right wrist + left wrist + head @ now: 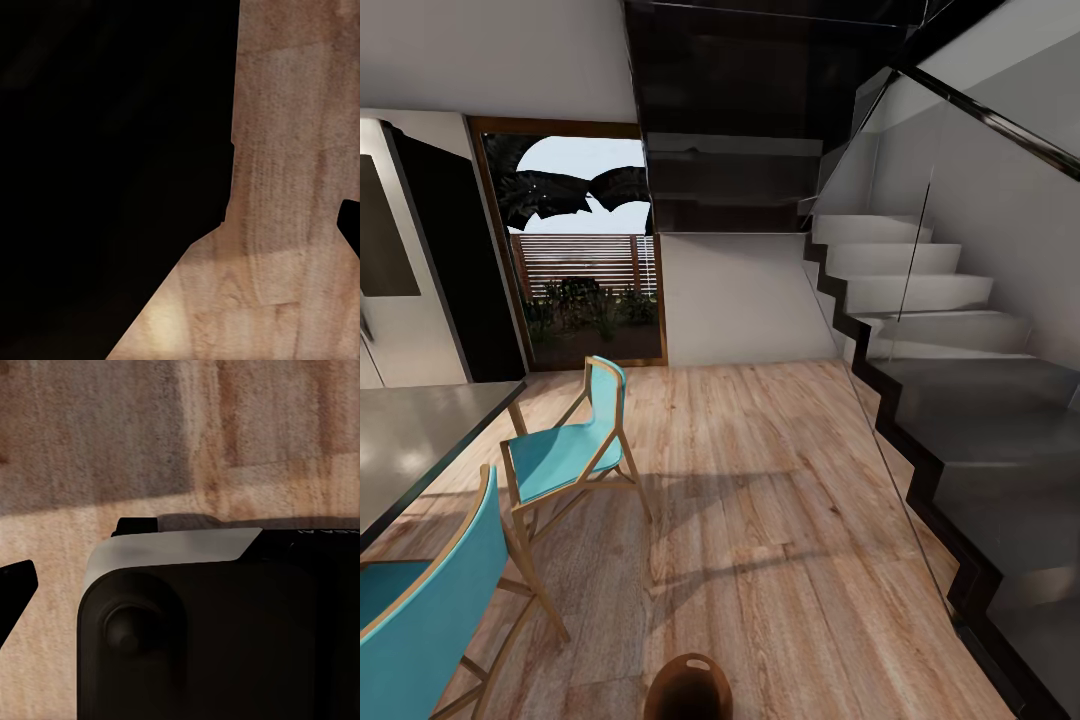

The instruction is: Put the three can of soda from the living room inside the tash can in the kitchen.

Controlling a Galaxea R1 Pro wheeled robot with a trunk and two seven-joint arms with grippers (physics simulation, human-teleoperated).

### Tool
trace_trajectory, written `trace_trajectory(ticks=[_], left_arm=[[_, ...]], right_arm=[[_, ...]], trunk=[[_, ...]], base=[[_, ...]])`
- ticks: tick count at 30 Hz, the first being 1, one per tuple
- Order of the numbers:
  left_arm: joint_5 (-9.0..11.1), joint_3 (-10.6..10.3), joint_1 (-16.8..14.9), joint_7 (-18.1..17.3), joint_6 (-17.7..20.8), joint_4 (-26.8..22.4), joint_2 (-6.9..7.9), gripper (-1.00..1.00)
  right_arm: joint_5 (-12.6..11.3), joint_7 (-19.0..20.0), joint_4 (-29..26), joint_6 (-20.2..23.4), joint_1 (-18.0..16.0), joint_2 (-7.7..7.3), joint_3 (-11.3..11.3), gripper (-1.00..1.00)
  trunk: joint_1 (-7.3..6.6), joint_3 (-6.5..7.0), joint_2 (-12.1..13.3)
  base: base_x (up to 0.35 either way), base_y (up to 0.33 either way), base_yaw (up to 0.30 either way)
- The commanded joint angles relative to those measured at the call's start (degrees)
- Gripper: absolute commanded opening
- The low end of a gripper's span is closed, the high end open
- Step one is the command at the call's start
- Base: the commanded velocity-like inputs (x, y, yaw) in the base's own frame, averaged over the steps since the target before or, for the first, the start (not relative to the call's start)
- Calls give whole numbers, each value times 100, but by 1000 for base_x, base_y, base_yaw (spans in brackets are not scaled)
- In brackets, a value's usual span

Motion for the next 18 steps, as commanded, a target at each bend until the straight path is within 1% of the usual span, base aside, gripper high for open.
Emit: trace_trajectory(ticks=[1, 18], left_arm=[[0, 0, 0, 0, 0, 0, 0, 100], [0, 0, 0, 0, 0, 0, 0, 100]], right_arm=[[0, 0, 0, 0, 0, 0, 0, 100], [0, 0, 0, 0, 0, 0, 0, 100]], trunk=[[0, 0, 0], [0, 0, 0]], base=[[0, 0, 0], [0, 0, 0]])
